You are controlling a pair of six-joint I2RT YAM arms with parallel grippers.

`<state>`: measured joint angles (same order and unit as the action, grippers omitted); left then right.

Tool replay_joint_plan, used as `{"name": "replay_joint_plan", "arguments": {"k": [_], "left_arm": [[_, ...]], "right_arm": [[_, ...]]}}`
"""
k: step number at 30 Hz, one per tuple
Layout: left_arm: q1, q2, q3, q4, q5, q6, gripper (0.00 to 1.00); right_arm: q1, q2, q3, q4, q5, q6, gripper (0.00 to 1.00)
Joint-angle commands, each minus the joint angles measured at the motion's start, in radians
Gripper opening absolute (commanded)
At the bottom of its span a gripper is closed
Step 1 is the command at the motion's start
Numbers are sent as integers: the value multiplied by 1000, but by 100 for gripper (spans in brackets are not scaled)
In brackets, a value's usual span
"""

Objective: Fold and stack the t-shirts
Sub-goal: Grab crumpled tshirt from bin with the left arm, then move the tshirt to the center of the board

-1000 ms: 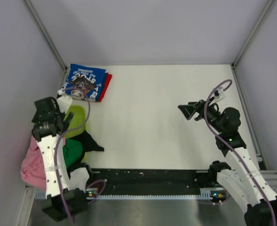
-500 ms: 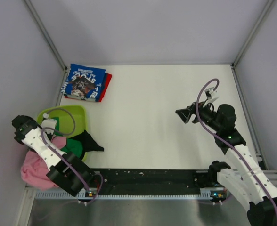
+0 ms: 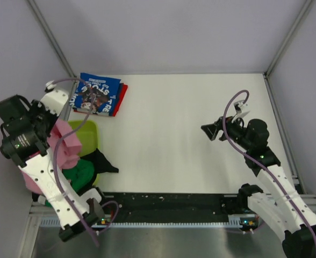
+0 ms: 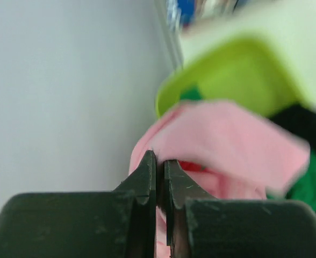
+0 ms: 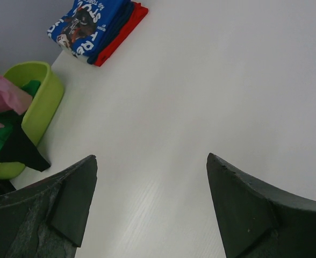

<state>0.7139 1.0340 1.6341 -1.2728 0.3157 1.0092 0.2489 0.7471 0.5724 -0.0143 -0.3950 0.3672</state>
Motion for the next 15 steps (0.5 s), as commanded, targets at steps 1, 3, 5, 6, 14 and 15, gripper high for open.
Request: {"name": "replay_joint_plan", "arguments": {"k": [1, 3, 5, 6, 14, 15], "left_arm": [[-318, 49, 330, -123, 264, -191, 0], [-425, 104, 418, -103, 330, -291, 0], [-563, 168, 478, -86, 356, -374, 0], [-643, 201, 484, -71, 347, -406, 0], [-1217, 522, 452, 38, 232, -390, 0], [-1219, 562, 454, 64, 203, -391, 0]], "right_arm": [[20, 0, 66, 28, 8, -5, 81], [23, -2, 79, 17, 15, -8, 81], [24, 0, 90, -19, 18, -13, 81], [24, -2, 93, -29, 24, -11, 81], [24, -2, 173, -194, 163, -48, 81], [24, -5, 181, -225, 186, -53, 81]]}}
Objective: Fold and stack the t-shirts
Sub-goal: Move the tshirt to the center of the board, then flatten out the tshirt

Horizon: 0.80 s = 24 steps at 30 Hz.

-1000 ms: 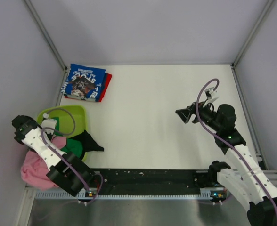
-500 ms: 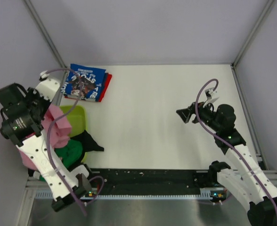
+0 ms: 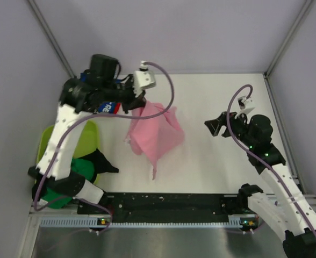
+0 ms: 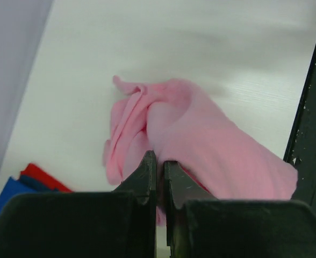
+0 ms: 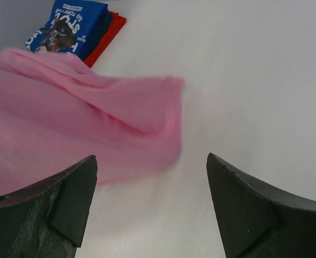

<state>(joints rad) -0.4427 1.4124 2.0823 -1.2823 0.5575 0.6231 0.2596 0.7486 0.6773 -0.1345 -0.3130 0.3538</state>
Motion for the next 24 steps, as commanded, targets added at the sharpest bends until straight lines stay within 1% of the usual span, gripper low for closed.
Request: {"name": "replay_joint_plan", "arguments": {"k": [1, 3, 4, 5, 7, 8, 9, 10, 12, 15, 17, 19, 21, 24], "left_arm": [[-60, 222, -5, 115, -71, -16, 0], [-54, 288, -50, 193, -146, 19, 0], [-50, 319, -83, 248, -195, 30, 4], [-36, 347, -114, 311, -233, 30, 16], [10, 414, -128, 369, -263, 9, 59], [36, 442, -117, 368, -260, -15, 71], [67, 466, -88, 345, -248, -32, 75], [103, 480, -53, 315, -213, -42, 77], [174, 464, -56, 279, -130, -68, 79], [280, 366, -163, 285, -55, -89, 79], [355, 275, -262, 310, -45, -100, 80], [429, 177, -356, 334, -22, -106, 80], [511, 85, -442, 347, 11, -106, 80], [573, -19, -565, 374, 28, -100, 80]], "right_arm": [[12, -8, 82, -128, 129, -44, 81], [15, -5, 88, -168, 166, -55, 80], [18, 1, 90, -178, 182, -58, 80], [21, 5, 90, -186, 193, -65, 80], [46, 30, 94, -194, 209, -76, 81], [65, 46, 100, -198, 209, -85, 84], [96, 69, 108, -206, 210, -94, 87], [131, 93, 116, -215, 228, -107, 89], [243, 156, 125, -232, 305, -136, 92], [429, 266, 139, -244, 445, -189, 93], [516, 365, 154, -238, 483, -213, 93], [585, 480, 177, -212, 489, -205, 92], [639, 588, 211, -182, 463, -199, 91], [688, 762, 277, -171, 460, -194, 91]]}}
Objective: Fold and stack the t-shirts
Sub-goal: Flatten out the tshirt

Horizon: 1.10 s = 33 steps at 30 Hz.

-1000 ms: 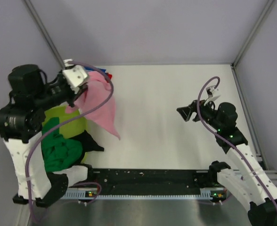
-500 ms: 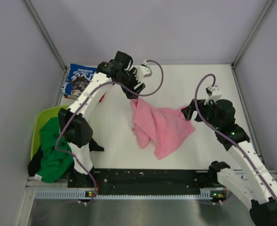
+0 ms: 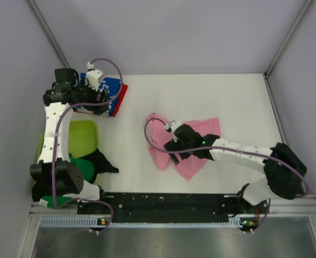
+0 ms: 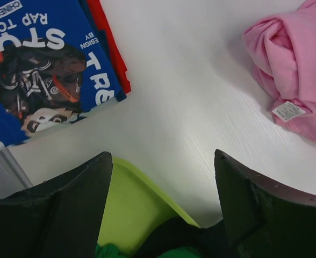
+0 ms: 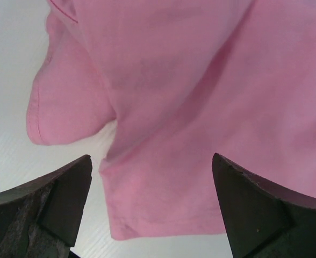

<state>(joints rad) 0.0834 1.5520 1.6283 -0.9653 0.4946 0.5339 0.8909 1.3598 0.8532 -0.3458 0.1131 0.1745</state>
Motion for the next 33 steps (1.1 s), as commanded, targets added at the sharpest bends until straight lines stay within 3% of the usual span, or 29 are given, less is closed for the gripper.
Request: {"name": "replay_joint_plan", "arguments": {"k": [1, 3, 4, 5, 7, 8, 10, 11, 14, 17, 22, 23, 25, 26, 27, 29, 33], "left_arm": [[59, -188, -158, 75, 96, -17, 80], [67, -245, -241, 108, 104, -26, 80], [68, -265, -281, 117, 110, -28, 80], [67, -286, -309, 125, 116, -22, 80], [70, -312, -350, 129, 108, -12, 80], [70, -325, -367, 137, 98, -11, 80], [75, -340, -378, 149, 94, -15, 80], [73, -342, -378, 149, 105, -18, 80], [75, -342, -380, 145, 195, -6, 79], [75, -348, -387, 161, 248, -32, 79], [73, -365, -397, 178, 277, -23, 80], [73, -363, -397, 171, 271, -17, 80], [73, -363, -400, 160, 257, 0, 80], [73, -365, -407, 158, 253, 3, 80], [73, -366, -415, 160, 251, 3, 80], [73, -366, -429, 169, 248, 1, 80], [73, -362, -439, 191, 246, -14, 80]], "right_arm": [[60, 203, 118, 45, 22, -7, 91], [59, 281, 154, 48, 25, 5, 87], [60, 306, 171, 45, 30, 5, 79], [59, 329, 188, 41, 42, 6, 64], [59, 340, 219, 18, 84, 0, 19], [60, 331, 228, -8, 196, -6, 0], [24, 274, 218, -44, 441, 9, 0], [-25, 210, 204, -56, 489, 23, 0], [-283, 64, 156, -47, 453, 78, 0], [-539, 24, 167, 8, 343, 91, 0], [-827, 200, 337, 18, 220, 72, 3], [-875, 258, 395, -19, 194, 83, 11], [-917, 333, 504, -112, 191, 71, 42], [-917, 350, 533, -142, 201, 63, 63], [-914, 354, 556, -174, 195, 74, 74], [-867, 306, 535, -180, 166, 82, 82], [-609, 156, 407, -148, 275, -44, 84]]}}
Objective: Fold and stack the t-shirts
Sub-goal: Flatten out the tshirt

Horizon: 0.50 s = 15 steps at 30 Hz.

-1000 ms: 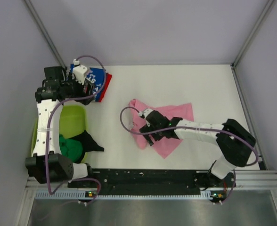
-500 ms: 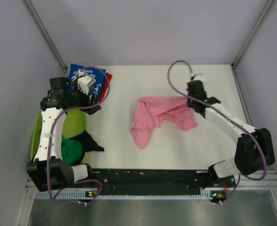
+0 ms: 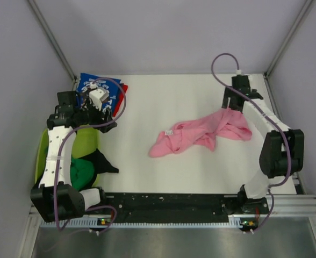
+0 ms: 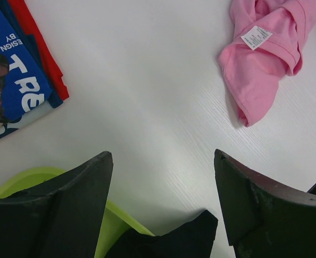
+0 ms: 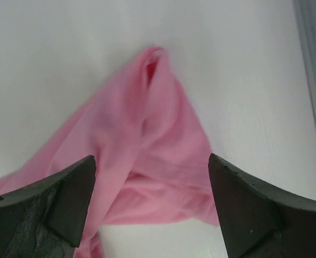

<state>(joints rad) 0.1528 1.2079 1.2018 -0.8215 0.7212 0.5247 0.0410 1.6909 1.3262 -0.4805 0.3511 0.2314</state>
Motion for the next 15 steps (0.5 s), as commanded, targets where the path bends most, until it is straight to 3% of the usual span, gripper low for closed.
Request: {"name": "replay_joint_plan", "arguments": {"k": [1, 8, 15], "left_arm": [[2, -16, -13, 45, 20, -6, 80], [5, -27, -28, 50, -3, 4, 80], [8, -51, -41, 61, -144, -29, 80]], "right_arm": [[325, -206, -108, 0, 23, -145, 84], [759, -246, -303, 111, -219, -371, 81], [1000, -15, -144, 243, -251, -461, 84]]}}
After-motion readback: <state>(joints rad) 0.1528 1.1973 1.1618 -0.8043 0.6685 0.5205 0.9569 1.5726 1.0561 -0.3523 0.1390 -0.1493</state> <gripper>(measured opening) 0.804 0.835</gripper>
